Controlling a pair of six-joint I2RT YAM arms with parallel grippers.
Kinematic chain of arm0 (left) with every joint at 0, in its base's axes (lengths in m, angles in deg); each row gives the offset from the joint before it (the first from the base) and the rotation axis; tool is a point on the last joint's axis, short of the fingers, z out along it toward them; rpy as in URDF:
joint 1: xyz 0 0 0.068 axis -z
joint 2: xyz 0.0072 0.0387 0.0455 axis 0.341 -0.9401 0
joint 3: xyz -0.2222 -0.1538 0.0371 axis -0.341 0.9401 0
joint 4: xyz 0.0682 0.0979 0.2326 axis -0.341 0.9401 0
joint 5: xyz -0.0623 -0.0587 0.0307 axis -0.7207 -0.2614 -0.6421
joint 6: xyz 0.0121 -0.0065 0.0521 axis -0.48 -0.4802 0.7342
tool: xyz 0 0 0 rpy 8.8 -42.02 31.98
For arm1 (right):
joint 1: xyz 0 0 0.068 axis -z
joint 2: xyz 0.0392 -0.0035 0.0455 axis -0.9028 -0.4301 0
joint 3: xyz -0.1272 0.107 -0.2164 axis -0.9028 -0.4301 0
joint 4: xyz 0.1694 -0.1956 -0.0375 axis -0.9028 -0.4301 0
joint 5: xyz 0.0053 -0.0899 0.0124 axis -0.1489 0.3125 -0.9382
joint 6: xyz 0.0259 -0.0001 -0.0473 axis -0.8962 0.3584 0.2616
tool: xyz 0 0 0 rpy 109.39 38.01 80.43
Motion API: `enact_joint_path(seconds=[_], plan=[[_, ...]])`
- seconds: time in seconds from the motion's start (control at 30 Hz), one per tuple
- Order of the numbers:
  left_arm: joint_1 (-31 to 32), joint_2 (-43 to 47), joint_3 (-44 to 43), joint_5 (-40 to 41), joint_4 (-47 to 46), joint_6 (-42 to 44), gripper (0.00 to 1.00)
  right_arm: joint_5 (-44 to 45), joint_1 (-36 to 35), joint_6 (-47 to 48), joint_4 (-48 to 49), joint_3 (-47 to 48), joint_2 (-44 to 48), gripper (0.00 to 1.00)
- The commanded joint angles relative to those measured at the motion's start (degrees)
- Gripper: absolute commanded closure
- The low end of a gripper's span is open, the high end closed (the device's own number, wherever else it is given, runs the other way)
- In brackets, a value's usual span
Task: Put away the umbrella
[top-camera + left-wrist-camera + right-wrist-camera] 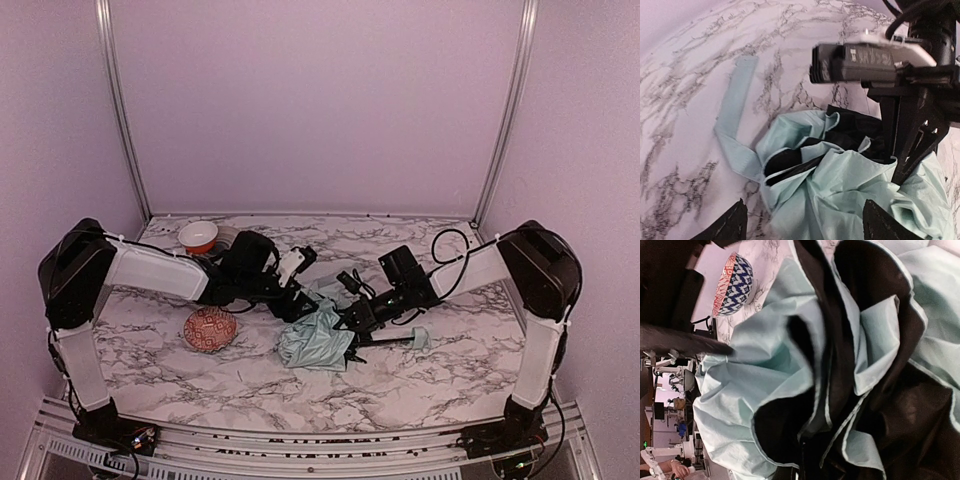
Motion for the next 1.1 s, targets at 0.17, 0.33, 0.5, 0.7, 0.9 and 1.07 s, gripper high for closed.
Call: enact_joint_path(seconds=[0.17, 0.33, 0.5, 0.7, 0.9, 1.07], plan=[[-2.04, 12.73, 2.36, -6.04, 4.38, 6.23, 0.35, 8.49, 0.78, 3.87, -6.59, 2.30, -1.54, 1.00], [-1.23, 14.47, 4.26, -12.33, 12.34, 11.37, 0.40, 8.03, 0.80, 4.26, -6.90, 2.89, -0.76, 1.00], [1.59, 14.75, 7.30, -10.17, 13.22, 19.90, 0.23, 7.72, 0.73, 4.50, -6.72, 2.97, -0.90, 1.00], [2.39, 9.45, 5.77, -7.60, 14.86, 20.22, 0.31, 7.69, 0.77, 4.61, -7.46, 3.39, -0.67, 0.99], [4.44, 7.12, 5.92, -5.47, 15.25, 20.41, 0.53, 8.31, 0.80, 6.35, -10.51, 4.90, 0.55, 0.82], [5.32, 6.97, 6.55, -3.76, 15.21, 21.55, 0.76, 9.77, 0.96, 11.62, -16.23, 7.19, 4.86, 0.66]])
